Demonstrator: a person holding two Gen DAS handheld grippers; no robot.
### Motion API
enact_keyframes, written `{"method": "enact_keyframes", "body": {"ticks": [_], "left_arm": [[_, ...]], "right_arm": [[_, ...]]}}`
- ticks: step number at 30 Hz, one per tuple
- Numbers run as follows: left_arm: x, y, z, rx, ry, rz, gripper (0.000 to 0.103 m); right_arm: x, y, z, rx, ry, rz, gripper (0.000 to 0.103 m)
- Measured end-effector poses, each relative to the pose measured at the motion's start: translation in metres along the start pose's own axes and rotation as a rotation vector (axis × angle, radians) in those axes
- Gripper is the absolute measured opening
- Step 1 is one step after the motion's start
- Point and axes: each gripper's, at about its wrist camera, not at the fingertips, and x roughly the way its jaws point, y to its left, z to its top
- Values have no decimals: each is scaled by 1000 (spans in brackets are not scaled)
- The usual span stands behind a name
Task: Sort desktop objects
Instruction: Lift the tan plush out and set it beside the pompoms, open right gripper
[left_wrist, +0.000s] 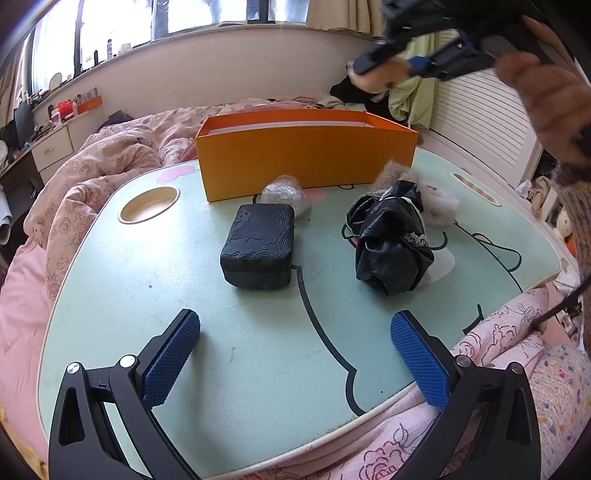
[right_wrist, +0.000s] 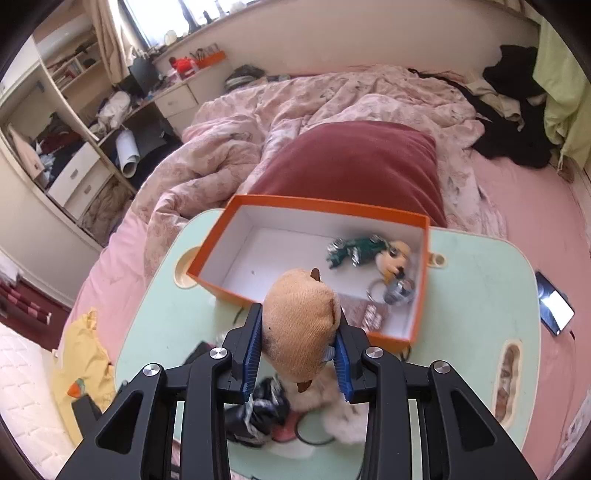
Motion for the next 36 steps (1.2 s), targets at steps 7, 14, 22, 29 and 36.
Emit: {"method": "enact_keyframes", "body": {"ticks": [7, 14, 22, 29, 36], "left_arm": [[1, 1, -1, 5, 2, -5, 103], [1, 1, -1, 8, 3, -7, 103], [0, 1, -1, 10, 5, -9, 103], [0, 1, -1, 13, 6, -11, 103], [2, 1, -1, 17, 8, -10, 103]], "right_arm": [[10, -26, -100, 43, 84, 28, 33], [45, -1, -115, -50, 92, -60, 36], [20, -7, -139, -74, -42, -51, 63], [20, -7, -175, -207, -110, -228, 67], [35, -18, -184, -213, -232, -159, 101]]}}
